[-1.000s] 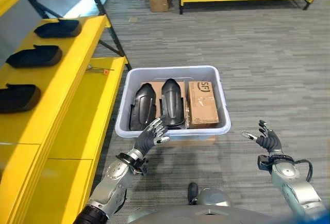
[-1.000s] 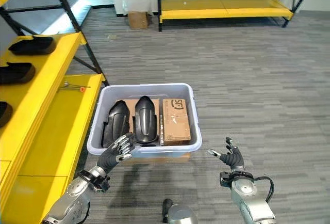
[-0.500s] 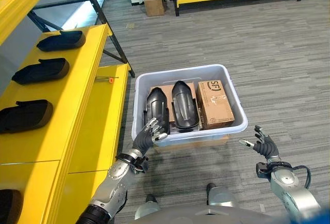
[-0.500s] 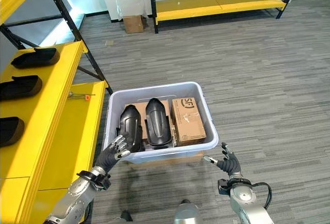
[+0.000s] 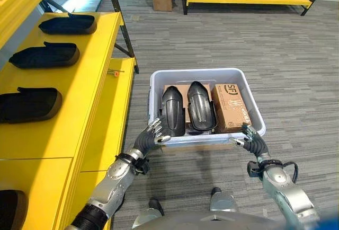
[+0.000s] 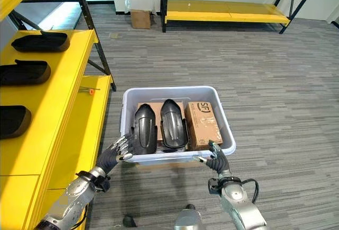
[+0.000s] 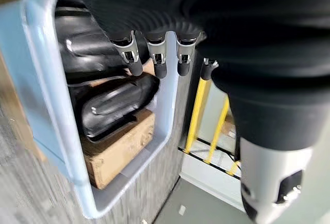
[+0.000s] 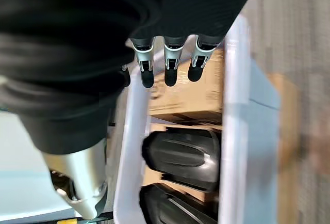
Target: Move parts from the plastic box to the shelf.
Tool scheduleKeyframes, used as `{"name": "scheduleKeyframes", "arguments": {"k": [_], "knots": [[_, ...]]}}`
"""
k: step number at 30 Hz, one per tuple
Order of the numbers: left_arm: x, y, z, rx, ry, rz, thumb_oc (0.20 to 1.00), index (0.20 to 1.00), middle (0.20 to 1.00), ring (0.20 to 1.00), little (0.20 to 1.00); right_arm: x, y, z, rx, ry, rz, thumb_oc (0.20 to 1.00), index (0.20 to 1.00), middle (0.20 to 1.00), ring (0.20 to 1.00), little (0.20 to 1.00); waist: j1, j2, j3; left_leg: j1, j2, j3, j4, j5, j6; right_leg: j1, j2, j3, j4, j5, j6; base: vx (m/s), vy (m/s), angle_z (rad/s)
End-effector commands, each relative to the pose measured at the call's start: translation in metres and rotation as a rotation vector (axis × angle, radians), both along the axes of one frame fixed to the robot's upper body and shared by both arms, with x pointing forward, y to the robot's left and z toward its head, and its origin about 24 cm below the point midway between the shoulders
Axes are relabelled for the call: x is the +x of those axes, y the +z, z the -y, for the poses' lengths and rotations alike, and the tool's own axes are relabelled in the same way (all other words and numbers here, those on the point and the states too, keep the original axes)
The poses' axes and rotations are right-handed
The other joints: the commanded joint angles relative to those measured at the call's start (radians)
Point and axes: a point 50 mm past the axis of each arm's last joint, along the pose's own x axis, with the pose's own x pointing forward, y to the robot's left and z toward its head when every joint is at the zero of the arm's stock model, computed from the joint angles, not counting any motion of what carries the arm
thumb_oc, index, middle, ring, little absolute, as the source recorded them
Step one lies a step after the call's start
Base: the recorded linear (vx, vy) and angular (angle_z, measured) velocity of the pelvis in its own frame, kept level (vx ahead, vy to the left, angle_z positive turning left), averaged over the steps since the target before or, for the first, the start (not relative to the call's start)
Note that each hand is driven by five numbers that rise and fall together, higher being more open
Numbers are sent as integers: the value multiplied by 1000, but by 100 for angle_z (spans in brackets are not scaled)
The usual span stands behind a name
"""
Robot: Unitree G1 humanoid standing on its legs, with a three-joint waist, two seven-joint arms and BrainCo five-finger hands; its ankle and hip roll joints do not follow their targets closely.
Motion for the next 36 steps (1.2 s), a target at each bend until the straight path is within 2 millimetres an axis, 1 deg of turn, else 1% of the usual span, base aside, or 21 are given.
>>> {"name": "scheduleKeyframes", "arguments": {"k": [1,2,3,4,5,6,7,8,9,10,11,12,15,19,20,21,23,26,29,31,36], "knots": [[-5,5,11,10,-51,53,1000,1000,1000,1000,1000,5,17,17,-20,-69,118,1000,1000,1000,1000,1000,-1,41,13,32,-7,-43,-53,-15,62,-88,90,-12,315,-21,6,128,-104,18],[-7,4,11,12,-49,45,1000,1000,1000,1000,1000,5,18,19,-7,-70,117,1000,1000,1000,1000,1000,-8,36,21,47,-10,-54,-56,-22,55,-105,82,14,257,13,11,128,-168,34],[-7,4,10,13,-49,45,1000,1000,1000,1000,1000,4,18,19,-2,-70,118,1000,1000,1000,1000,1000,-8,35,22,50,-9,-58,-55,-24,51,-102,76,20,214,25,13,147,-316,33],[-6,7,8,23,-47,49,1000,1000,1000,1000,1000,5,19,19,11,-68,127,1000,1000,1000,1000,1000,-6,27,26,53,0,-72,-47,-32,34,-95,44,37,40,67,21,105,-390,33],[-6,9,7,33,-47,55,1000,1000,1000,1000,1000,6,19,18,19,-63,129,1000,1000,1000,1000,1000,-3,17,30,56,8,-79,-42,-41,21,-108,10,50,-46,151,34,124,-514,23],[-7,10,4,43,-41,60,1000,1000,1000,1000,1000,8,17,14,37,-54,126,1000,1000,1000,1000,1000,5,10,37,64,22,-76,-36,-59,8,-124,-28,61,-114,227,61,48,-449,16],[-9,9,3,43,-31,61,1000,1000,1000,1000,1000,9,17,13,51,-40,121,1000,1000,1000,1000,1000,9,9,40,66,40,-57,-28,-47,-1,-102,-24,52,-167,202,56,46,-320,8],[-9,8,3,40,-26,61,1000,1000,1000,1000,1000,9,17,13,55,-34,121,1000,1000,1000,1000,1000,9,11,41,68,47,-57,-27,-45,-5,-91,-19,49,-179,187,56,109,-329,4],[-14,6,3,34,-12,55,1000,1000,1000,1000,1000,5,16,13,63,-10,114,1000,1000,1000,1000,1000,10,16,32,66,69,-57,-22,-28,-24,-46,3,27,-218,132,49,138,-267,1],[-15,5,3,34,-4,55,1000,1000,1000,1000,1000,5,16,13,63,-9,114,1000,1000,1000,1000,1000,14,17,27,65,73,-52,-21,-21,-32,-29,6,8,-227,122,47,184,-276,6],[-15,6,3,29,8,62,1000,1000,1000,1000,1000,5,17,12,61,-6,115,1000,1000,1000,1000,1000,24,21,19,66,78,-56,-20,-24,-45,-4,10,-14,-232,97,52,121,-187,19],[-15,9,3,5,23,71,1000,1000,1000,1000,1000,7,18,12,53,-1,124,1000,1000,1000,1000,1000,31,23,14,58,88,-56,-15,-18,-56,13,18,-36,-233,72,47,109,-185,28],[-15,14,7,-47,33,92,1000,1000,1000,1000,1000,18,27,13,30,17,156,1000,1000,1000,1000,1000,53,35,11,31,117,-63,-4,12,-81,45,42,-75,-231,16,11,59,-175,17],[-15,17,9,-64,41,101,1000,1000,1000,1000,1000,29,36,11,20,52,191,1000,1000,1000,1000,1000,65,50,17,18,146,-69,7,35,-91,57,55,-100,-198,-26,-22,75,-96,-14],[-15,17,10,-63,35,105,1000,1000,1000,1000,1000,31,37,9,23,57,195,1000,1000,1000,1000,1000,65,53,22,15,156,-60,16,39,-93,59,54,-109,-186,-34,-29,104,-89,-5],[-14,19,12,-69,15,119,1000,1000,1000,1000,1000,35,42,5,43,69,211,1000,1000,1000,1000,1000,59,60,28,7,175,-12,41,46,-98,59,49,-138,-171,-40,-38,80,-67,9],[-12,21,14,-78,8,129,1000,1000,1000,1000,1000,38,44,2,37,72,228,1000,1000,1000,1000,1000,58,67,32,-2,176,-5,50,46,-97,51,47,-143,-160,-43,-39,60,6,43],[-8,27,18,-73,-4,162,1000,1000,1000,1000,1000,44,49,-3,35,73,263,1000,1000,1000,1000,1000,62,80,53,-20,171,-7,73,42,-93,33,39,-137,-134,-43,-37,63,43,36],[-2,43,19,-71,3,228,1000,1000,1000,1000,1000,59,62,-9,38,38,315,1000,1000,1000,1000,1000,79,96,96,-51,154,-16,91,26,-79,-5,23,-132,-109,-40,-23,44,39,7],[0,46,19,-72,5,238,1000,1000,1000,1000,1000,61,63,-9,41,31,315,1000,1000,1000,1000,1000,81,98,103,-58,152,-17,95,24,-78,-12,21,-133,-103,-42,-22,-5,29,9],[11,69,21,-75,3,323,1000,1000,1000,1000,1000,82,78,-5,27,-46,352,1000,1000,1000,1000,1000,106,116,176,-146,138,-43,138,11,-72,-82,2,-132,-63,-54,-22,-80,18,12]]}}
